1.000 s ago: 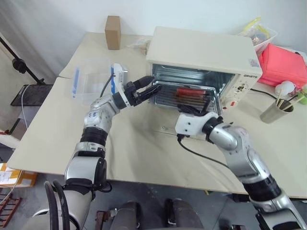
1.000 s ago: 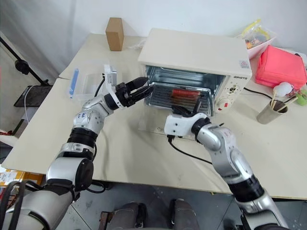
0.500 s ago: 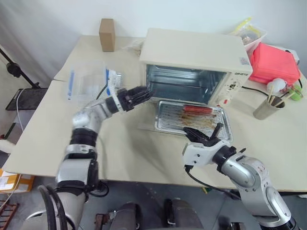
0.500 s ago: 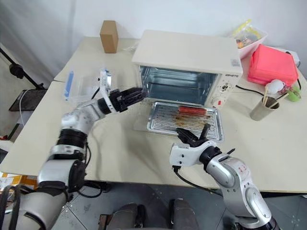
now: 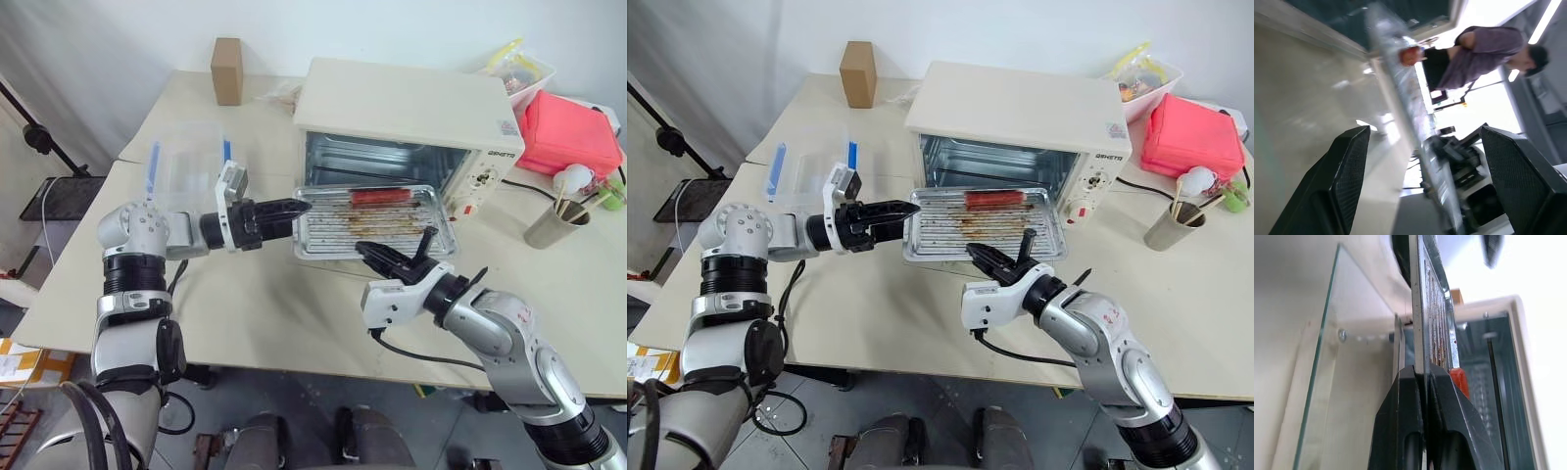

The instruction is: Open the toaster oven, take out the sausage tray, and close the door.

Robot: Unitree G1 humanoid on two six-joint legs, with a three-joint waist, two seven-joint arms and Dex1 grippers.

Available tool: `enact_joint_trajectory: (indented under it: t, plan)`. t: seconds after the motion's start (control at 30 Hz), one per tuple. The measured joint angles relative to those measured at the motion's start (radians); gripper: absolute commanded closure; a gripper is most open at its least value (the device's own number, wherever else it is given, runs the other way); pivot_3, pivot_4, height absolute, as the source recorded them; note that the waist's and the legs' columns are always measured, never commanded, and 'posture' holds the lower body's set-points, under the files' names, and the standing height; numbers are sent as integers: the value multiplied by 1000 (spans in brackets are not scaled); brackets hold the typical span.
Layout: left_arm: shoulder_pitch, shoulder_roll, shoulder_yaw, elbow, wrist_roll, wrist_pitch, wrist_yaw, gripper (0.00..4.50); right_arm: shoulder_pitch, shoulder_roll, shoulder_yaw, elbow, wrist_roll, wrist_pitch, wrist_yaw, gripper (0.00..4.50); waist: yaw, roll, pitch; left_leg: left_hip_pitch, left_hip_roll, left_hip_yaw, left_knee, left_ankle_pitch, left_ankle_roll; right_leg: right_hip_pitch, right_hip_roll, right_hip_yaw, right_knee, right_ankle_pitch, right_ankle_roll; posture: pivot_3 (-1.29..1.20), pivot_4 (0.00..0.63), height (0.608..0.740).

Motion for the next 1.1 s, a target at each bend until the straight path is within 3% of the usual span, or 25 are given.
enact_joint_trajectory:
  t: [0.1,0.17,0.53,0.73,0.77,0.87,0.97,1.1]
  plan:
    - [0,-29,38,-9,-11,46,42,698,-24,0,12,26,10,-19,13,4484,0,0,0,0,0,0,0,0,0,0,0,0,0,0,0,0,150,740]
    - [4,-50,39,-11,-18,63,84,1108,-46,0,27,48,21,-32,26,4484,0,0,0,0,0,0,0,0,0,0,0,0,0,0,0,0,150,740]
    - [18,-74,37,45,-148,71,236,4343,-75,4,23,67,40,-52,23,4484,0,0,0,1,0,1,0,0,-1,0,0,0,1,0,0,0,150,740]
    - [2,-60,48,159,-235,85,332,4428,-61,24,19,68,69,-31,42,4484,1,0,0,1,0,1,0,0,-1,0,0,0,1,0,0,0,150,740]
    - [-2,-59,48,170,-242,86,344,4500,-60,26,18,68,77,-25,45,3898,1,0,0,1,0,1,0,0,-1,0,0,1,1,0,0,0,150,740]
    - [-23,-54,83,235,-276,81,382,4500,-47,34,-5,66,125,-21,48,3086,1,0,0,1,0,1,0,0,-1,0,0,0,1,0,0,0,150,740]
    - [-36,-12,115,310,-293,80,418,4500,18,11,-56,35,188,-44,49,3086,0,0,0,1,0,1,0,0,-2,0,0,0,1,0,0,0,150,740]
    - [-15,90,88,337,-381,71,417,4500,191,-25,-216,3,343,-59,70,3086,1,0,0,1,0,1,-1,-1,-2,0,0,1,1,0,0,0,150,740]
